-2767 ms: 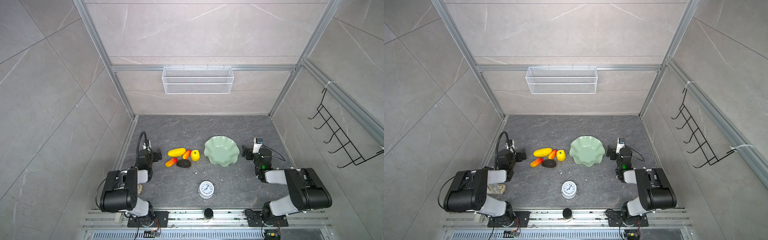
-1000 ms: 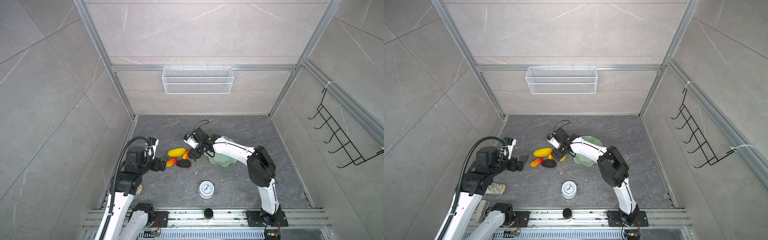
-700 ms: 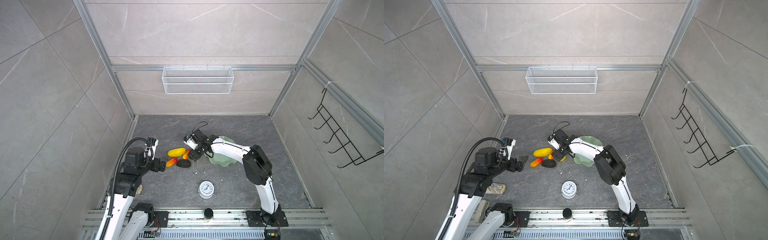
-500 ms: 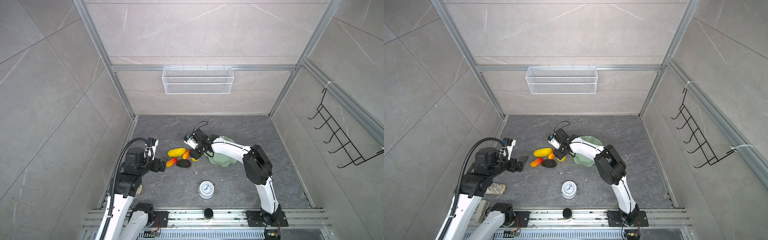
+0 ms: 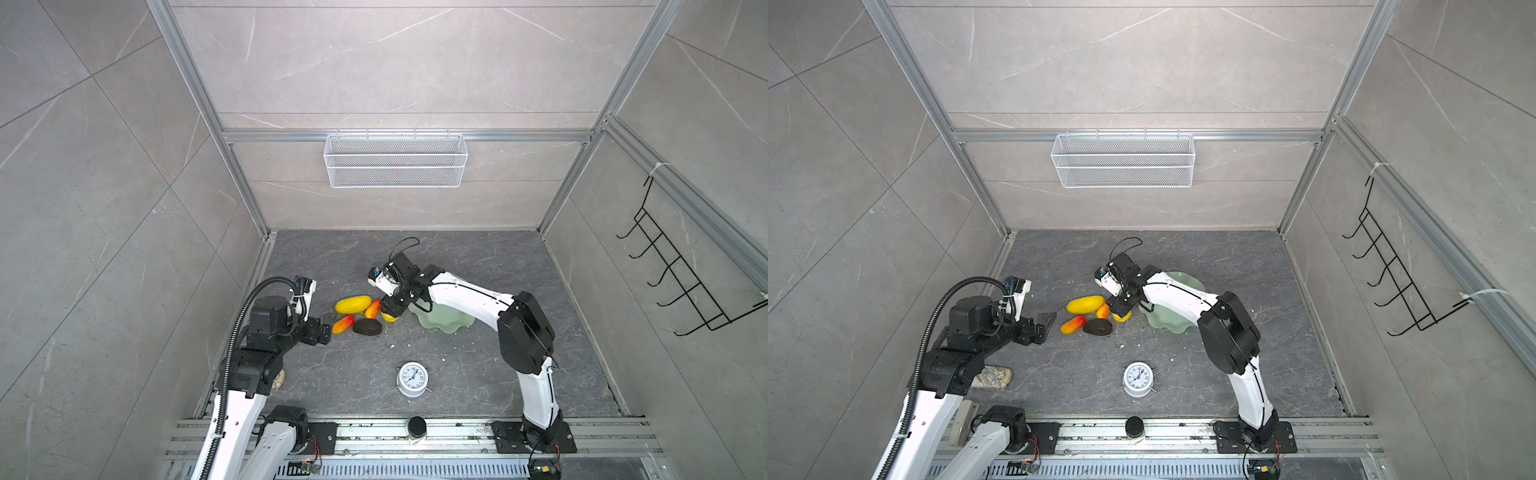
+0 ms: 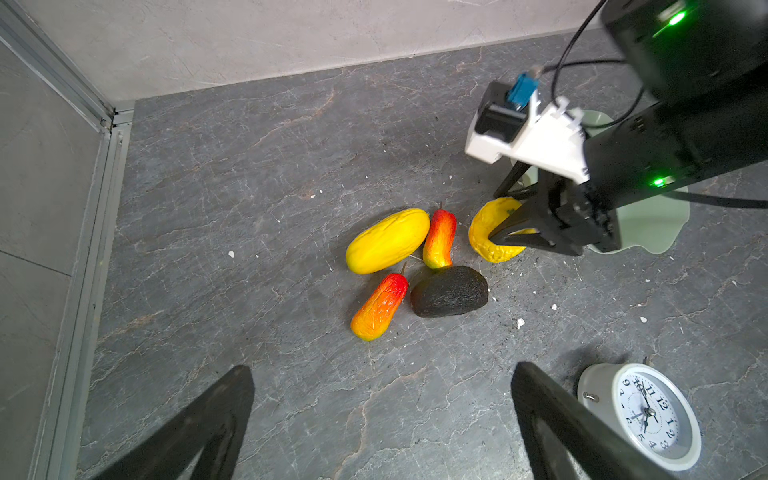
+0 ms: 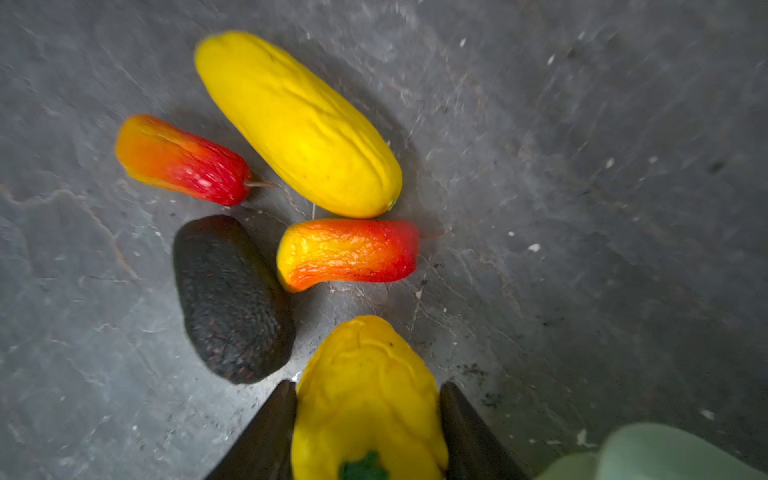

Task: Place and organize the fake fruits in the fruit bowl
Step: 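Lift the yellow pepper with the right gripper and lower it into the green bowl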

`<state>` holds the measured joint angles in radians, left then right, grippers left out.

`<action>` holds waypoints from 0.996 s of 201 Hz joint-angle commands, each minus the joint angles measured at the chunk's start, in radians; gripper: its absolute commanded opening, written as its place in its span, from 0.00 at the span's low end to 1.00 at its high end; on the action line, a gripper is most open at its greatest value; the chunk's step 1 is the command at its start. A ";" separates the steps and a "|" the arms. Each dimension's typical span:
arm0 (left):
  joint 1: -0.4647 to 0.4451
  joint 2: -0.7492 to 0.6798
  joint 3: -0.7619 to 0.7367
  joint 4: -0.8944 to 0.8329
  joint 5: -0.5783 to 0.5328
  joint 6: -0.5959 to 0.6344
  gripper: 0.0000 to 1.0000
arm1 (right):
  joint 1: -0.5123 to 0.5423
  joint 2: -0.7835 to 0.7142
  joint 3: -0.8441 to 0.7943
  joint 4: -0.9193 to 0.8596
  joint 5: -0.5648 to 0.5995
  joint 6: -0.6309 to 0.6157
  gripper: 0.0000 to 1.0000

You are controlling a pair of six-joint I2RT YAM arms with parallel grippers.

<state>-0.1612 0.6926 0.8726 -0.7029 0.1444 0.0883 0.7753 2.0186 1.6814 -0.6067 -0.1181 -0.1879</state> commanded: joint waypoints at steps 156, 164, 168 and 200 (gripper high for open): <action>0.009 0.012 -0.006 0.027 0.030 0.010 1.00 | -0.289 -0.229 -0.284 0.157 0.065 0.111 0.29; 0.009 0.011 -0.009 0.030 0.031 0.010 1.00 | -0.289 -0.217 -0.290 0.171 0.070 0.115 0.27; 0.009 0.011 -0.010 0.031 0.032 0.011 1.00 | -0.289 -0.210 -0.294 0.178 0.073 0.118 0.26; 0.010 0.020 -0.006 0.029 0.035 0.014 1.00 | -0.289 -0.166 -0.307 0.213 0.071 0.133 0.26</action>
<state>-0.1562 0.7105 0.8707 -0.7025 0.1608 0.0883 0.4820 1.8240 1.3922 -0.4431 -0.0528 -0.0849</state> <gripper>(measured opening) 0.999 0.516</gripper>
